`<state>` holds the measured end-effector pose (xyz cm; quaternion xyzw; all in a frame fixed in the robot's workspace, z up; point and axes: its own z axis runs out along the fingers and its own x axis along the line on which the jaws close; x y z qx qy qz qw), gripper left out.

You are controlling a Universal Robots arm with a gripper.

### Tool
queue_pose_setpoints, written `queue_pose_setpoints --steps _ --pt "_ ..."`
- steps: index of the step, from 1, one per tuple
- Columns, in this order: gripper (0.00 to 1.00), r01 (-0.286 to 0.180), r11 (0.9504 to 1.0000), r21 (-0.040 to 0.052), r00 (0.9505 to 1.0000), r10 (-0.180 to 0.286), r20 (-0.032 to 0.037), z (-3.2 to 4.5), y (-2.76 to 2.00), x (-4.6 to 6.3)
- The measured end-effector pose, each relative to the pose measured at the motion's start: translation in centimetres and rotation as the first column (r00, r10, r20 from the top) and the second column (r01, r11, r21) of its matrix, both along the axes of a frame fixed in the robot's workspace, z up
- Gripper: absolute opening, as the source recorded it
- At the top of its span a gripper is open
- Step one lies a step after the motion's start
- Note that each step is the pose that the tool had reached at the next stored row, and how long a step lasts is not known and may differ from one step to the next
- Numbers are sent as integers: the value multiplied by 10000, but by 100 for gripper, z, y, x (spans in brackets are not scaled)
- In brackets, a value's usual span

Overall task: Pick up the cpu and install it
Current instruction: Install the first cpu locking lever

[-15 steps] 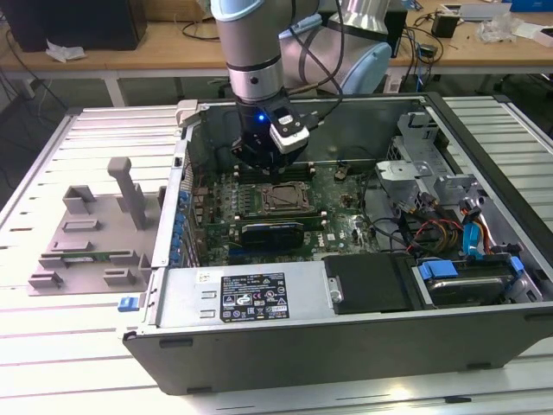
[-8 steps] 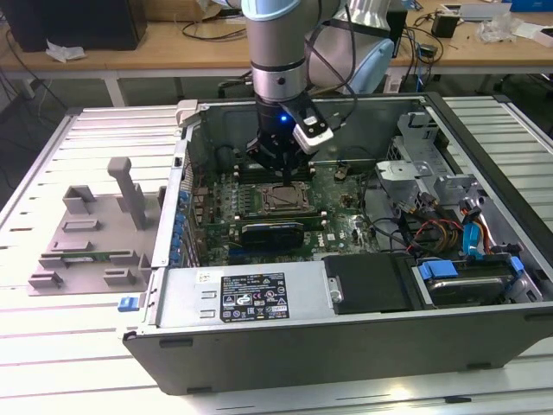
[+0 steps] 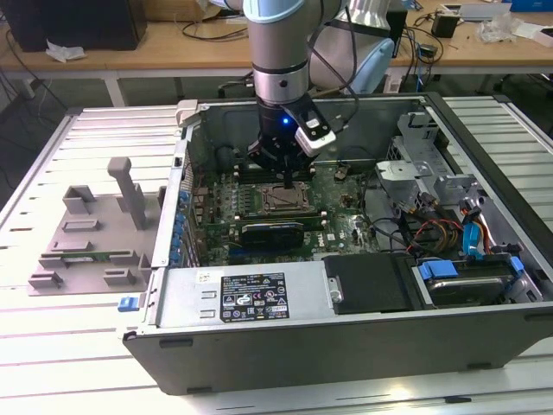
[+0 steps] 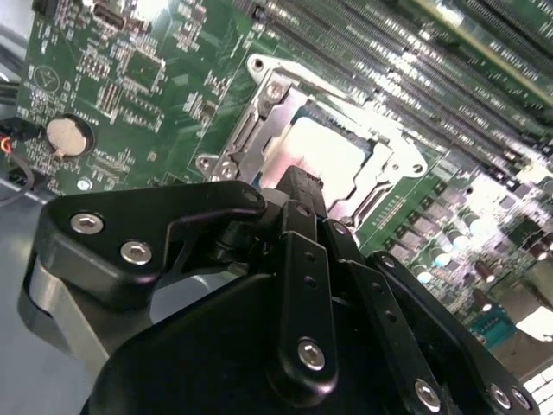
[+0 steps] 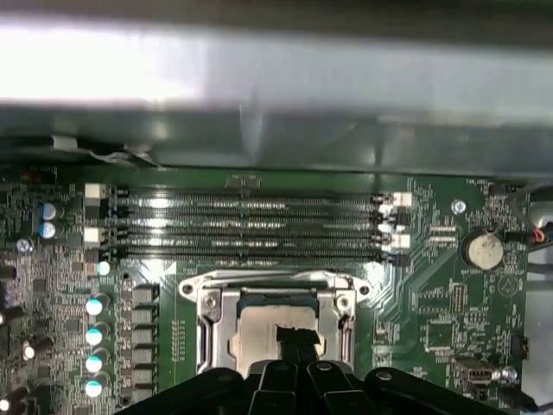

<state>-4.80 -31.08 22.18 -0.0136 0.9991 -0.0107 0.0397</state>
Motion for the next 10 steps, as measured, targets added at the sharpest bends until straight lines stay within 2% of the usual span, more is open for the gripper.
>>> queue_pose_setpoints --steps 3,6,7,8,10 --pt "11 -1 10000 0 10000 1 0 -3 -46 0" --pt "11 1 10000 -2 10000 -1 -10 -4 -49 0" --pt "11 0 10000 -1 9996 0 -295 -10 -50 8" --pt "11 1 10000 -2 9991 -1 -428 -11 -51 11" --pt "11 1 10000 -3 9991 -1 -432 -11 -51 11"
